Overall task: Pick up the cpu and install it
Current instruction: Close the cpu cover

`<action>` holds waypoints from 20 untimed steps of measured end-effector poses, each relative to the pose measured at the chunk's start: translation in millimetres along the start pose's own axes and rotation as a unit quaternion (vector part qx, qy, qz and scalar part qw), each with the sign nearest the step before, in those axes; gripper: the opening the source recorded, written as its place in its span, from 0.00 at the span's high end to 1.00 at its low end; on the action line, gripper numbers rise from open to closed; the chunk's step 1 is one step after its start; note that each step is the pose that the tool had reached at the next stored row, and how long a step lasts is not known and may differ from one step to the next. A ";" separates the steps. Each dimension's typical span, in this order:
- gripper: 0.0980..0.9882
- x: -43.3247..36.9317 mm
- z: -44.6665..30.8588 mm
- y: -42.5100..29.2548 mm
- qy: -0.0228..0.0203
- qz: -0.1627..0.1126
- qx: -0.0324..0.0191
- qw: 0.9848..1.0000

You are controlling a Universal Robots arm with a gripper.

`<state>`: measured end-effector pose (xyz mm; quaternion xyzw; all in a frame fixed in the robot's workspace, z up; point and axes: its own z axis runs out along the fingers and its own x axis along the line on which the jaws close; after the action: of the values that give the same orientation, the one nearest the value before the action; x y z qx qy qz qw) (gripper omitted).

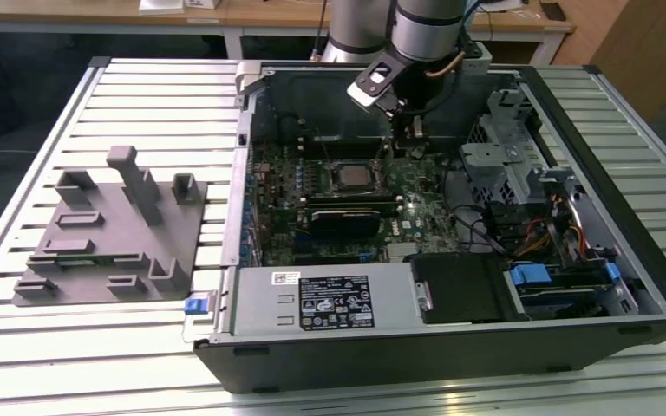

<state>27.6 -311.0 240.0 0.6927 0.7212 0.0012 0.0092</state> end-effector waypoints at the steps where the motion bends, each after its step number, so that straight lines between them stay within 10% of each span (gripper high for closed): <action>1: 0.99 0.1 0.3 -1.6 0.000 0.000 0.000 1.000; 20: 0.99 1.5 12.4 -22.2 0.000 0.000 0.000 1.000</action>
<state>5.6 -310.6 227.3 0.6927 0.7212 0.0011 0.0093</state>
